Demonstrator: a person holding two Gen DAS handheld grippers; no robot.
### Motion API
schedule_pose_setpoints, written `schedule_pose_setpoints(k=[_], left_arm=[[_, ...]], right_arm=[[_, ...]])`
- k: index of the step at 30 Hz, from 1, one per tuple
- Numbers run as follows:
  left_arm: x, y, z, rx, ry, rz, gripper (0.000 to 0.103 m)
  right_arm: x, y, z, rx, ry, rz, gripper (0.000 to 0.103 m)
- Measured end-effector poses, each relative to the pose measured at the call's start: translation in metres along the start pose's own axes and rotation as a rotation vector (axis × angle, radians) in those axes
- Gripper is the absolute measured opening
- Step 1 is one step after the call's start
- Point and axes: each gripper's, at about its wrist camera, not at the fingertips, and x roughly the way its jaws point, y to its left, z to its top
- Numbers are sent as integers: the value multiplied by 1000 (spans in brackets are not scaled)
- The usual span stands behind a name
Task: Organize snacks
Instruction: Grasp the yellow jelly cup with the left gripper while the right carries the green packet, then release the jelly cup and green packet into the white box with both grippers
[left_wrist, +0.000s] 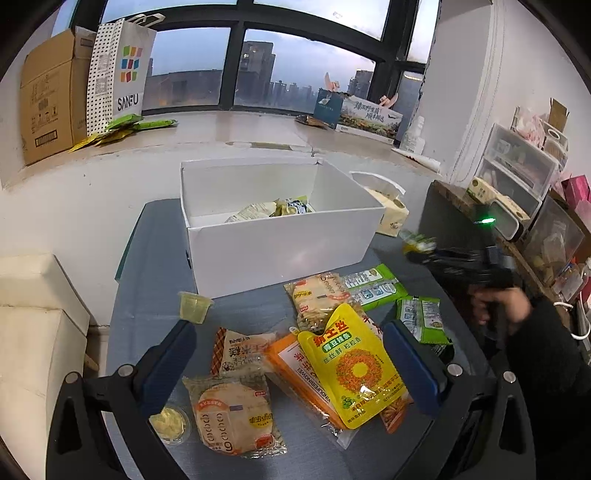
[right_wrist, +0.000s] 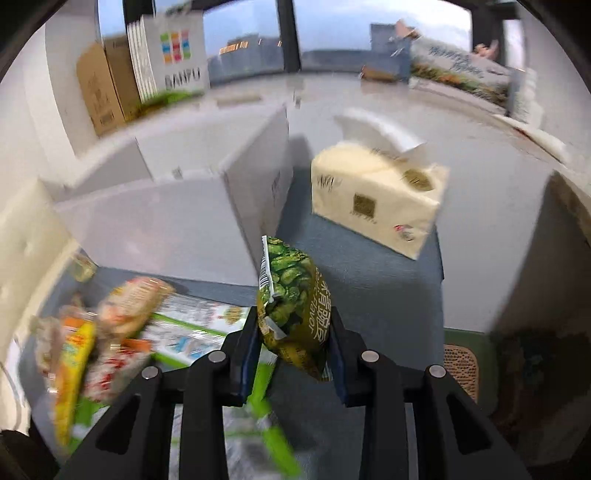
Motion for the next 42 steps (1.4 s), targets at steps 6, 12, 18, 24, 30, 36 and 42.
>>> schedule_pose_setpoints(k=[6, 12, 18, 24, 30, 36, 42], left_arm=[[5, 0, -1, 4, 13, 6, 103], [14, 12, -5, -24, 35, 23, 103], [52, 52, -5, -117, 85, 51, 103], [112, 83, 9, -113, 145, 127, 102], [151, 102, 5, -123, 240, 145, 36], [124, 90, 3, -65, 168, 152, 35], [63, 73, 8, -69, 38, 127, 35]], right_arm=[[-78, 21, -19, 49, -115, 97, 36], [-122, 57, -41, 61, -185, 200, 36], [-133, 84, -43, 33, -205, 254, 36], [-130, 95, -44, 23, -193, 271, 36], [-125, 98, -46, 23, -178, 268, 36], [-125, 101, -45, 15, -175, 276, 36], [-121, 107, -44, 12, -172, 285, 36]])
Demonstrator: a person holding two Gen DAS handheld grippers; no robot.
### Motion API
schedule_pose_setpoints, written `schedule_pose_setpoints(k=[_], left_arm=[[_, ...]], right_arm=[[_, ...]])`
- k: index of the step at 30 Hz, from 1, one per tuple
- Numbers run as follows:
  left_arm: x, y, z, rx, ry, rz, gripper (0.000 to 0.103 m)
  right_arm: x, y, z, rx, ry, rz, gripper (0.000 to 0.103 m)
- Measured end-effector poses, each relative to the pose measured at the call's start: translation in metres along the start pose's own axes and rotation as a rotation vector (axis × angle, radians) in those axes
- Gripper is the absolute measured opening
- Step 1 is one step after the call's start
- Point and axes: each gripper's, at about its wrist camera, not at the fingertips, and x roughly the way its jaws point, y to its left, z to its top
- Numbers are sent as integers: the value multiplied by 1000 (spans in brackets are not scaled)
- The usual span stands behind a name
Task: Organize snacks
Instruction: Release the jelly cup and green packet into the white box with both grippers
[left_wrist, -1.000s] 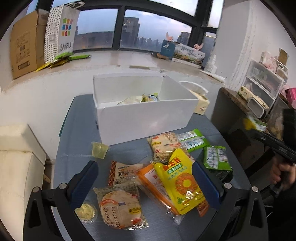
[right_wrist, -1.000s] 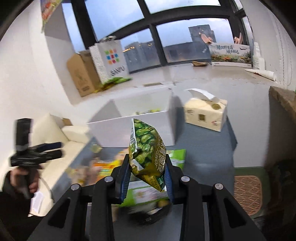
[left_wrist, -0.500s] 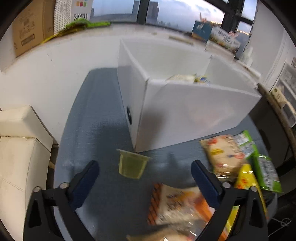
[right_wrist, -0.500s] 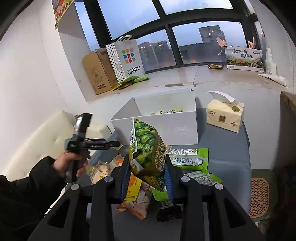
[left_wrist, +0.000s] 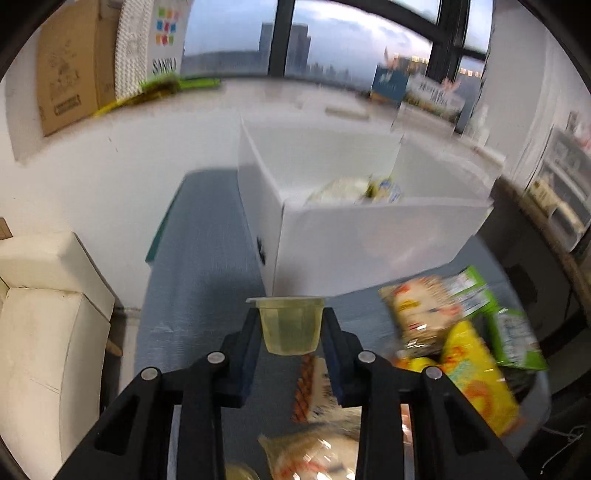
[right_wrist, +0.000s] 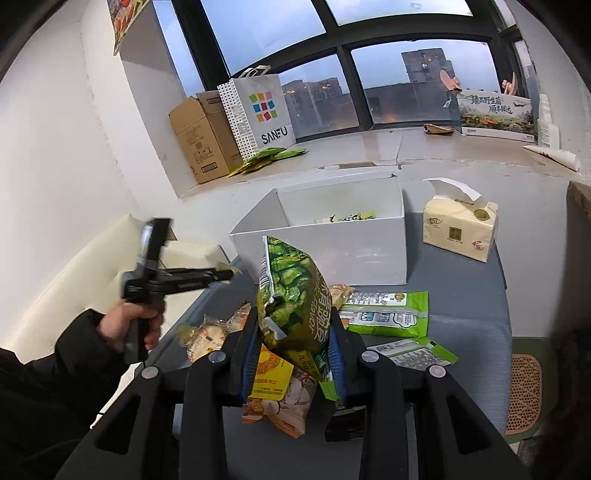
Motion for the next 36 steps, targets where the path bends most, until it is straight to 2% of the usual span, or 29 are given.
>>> schedule_pose_setpoints(k=[7, 12, 16, 19, 22, 24, 27, 28, 29, 30, 31, 32, 33, 36], left_arm=[[-68, -35, 3, 53, -127, -86, 35], [-80, -52, 23, 89, -162, -120, 35], [-68, -53, 56, 106, -182, -126, 35], [-47, -48, 86, 113, -203, -87, 35], [-15, -42, 116, 97, -186, -69, 36], [5, -42, 133, 113, -173, -19, 36], [29, -42, 147, 119, -145, 14, 38], [34, -42, 149, 119, -139, 14, 44], [39, -43, 152, 122, -133, 13, 62], [46, -44, 156, 128, -118, 33, 79], [50, -46, 157, 132, -106, 55, 102], [51, -46, 157, 136, -112, 76, 103], [52, -48, 157, 143, -113, 90, 103], [51, -48, 154, 141, -96, 50, 103]], right_arm=[[15, -2, 12, 44, -9, -5, 36], [33, -3, 34, 54, -7, -18, 36], [56, -11, 68, 72, -5, -12, 36], [81, -21, 98, 87, 9, -26, 36], [106, -32, 129, 85, 22, -65, 36], [122, -41, 145, 103, 31, -92, 36], [146, -58, 167, 128, 55, -118, 37], [152, -61, 172, 123, 62, -125, 39], [157, -64, 176, 120, 65, -129, 44], [163, -68, 179, 122, 75, -133, 53], [170, -73, 182, 128, 89, -148, 85], [174, -76, 183, 138, 94, -172, 103], [176, -78, 184, 147, 81, -198, 103], [172, -81, 180, 141, 50, -226, 103]])
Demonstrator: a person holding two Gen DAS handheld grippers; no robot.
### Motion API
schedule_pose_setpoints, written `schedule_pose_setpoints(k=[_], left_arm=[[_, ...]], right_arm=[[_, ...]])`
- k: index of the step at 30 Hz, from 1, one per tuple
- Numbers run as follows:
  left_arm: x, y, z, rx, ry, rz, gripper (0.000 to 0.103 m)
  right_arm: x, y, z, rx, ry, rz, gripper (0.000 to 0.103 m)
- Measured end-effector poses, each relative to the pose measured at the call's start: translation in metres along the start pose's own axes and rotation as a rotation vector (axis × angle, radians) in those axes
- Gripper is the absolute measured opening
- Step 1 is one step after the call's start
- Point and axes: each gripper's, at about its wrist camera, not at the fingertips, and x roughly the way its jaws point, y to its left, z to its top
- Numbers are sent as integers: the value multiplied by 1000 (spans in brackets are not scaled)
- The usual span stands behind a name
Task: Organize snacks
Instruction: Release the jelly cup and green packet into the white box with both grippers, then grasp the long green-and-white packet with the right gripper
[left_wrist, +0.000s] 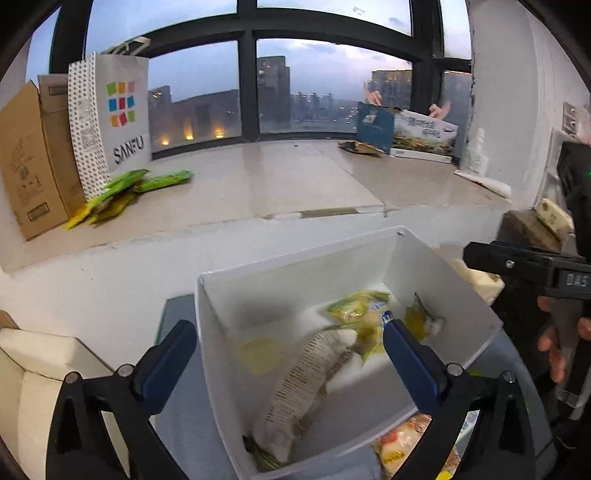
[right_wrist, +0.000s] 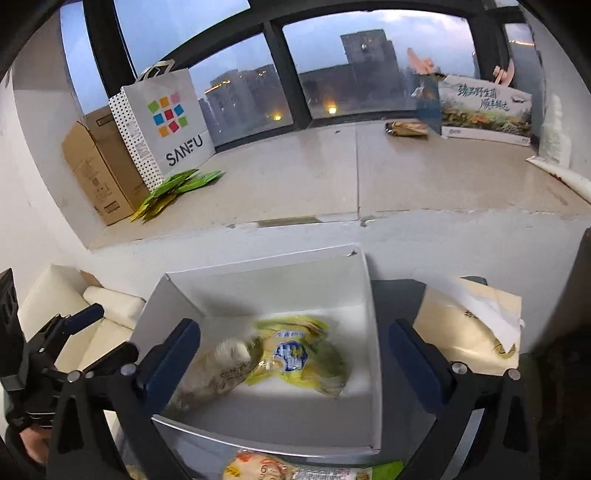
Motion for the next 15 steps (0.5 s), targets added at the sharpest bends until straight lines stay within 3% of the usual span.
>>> schedule_pose_setpoints(k=[4, 12, 15], left_arm=[[-9, 4, -5, -30, 11, -14, 103], [-63, 6, -37, -80, -4, -63, 103], [-90, 3, -60, -69, -21, -90, 103]], right_arm=[[-5, -3, -7, 12, 19, 3, 103], [-57, 19, -35, -94, -38, 18, 103], [-85, 29, -58, -131, -54, -44, 103]])
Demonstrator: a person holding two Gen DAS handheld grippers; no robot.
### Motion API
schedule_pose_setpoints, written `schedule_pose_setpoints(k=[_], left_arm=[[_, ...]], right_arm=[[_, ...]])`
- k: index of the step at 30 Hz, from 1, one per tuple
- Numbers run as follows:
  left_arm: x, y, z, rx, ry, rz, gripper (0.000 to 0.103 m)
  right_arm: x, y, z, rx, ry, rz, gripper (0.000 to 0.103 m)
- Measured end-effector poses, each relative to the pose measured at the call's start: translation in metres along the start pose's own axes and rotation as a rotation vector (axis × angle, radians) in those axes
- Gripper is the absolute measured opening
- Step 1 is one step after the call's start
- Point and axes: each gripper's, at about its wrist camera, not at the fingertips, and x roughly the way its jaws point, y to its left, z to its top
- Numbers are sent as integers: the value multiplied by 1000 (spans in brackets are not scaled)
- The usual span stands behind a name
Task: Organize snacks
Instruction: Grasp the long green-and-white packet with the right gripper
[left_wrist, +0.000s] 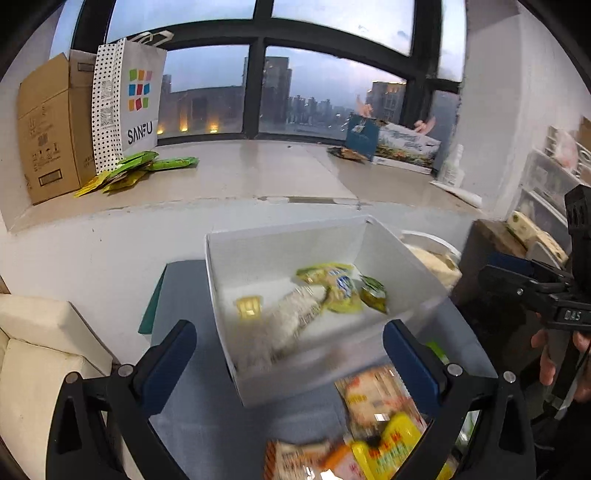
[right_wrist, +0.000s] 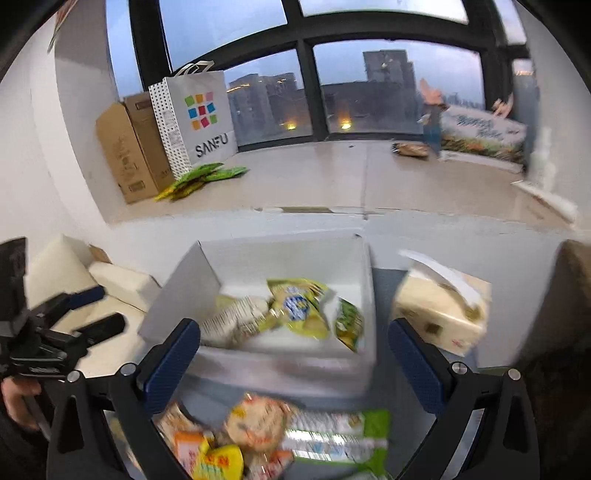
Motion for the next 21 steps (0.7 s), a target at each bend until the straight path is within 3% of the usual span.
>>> schedule_pose_setpoints(k=[4, 10, 14, 21], left_arm=[[-30, 2, -31, -24, -13, -17, 103], [-60, 2, -78, -88, -5, -38, 103], [-69, -1, -99, -121, 4, -88, 103], [-72, -17, -102, -79, -7, -101, 103]], right_arm=[[-39, 9, -35, -32, -44, -12, 103], [-65, -2, -99, 31, 17, -64, 103], [-73, -14, -132, 65, 85, -131, 103], [-50, -34, -164, 180, 199, -111, 103]])
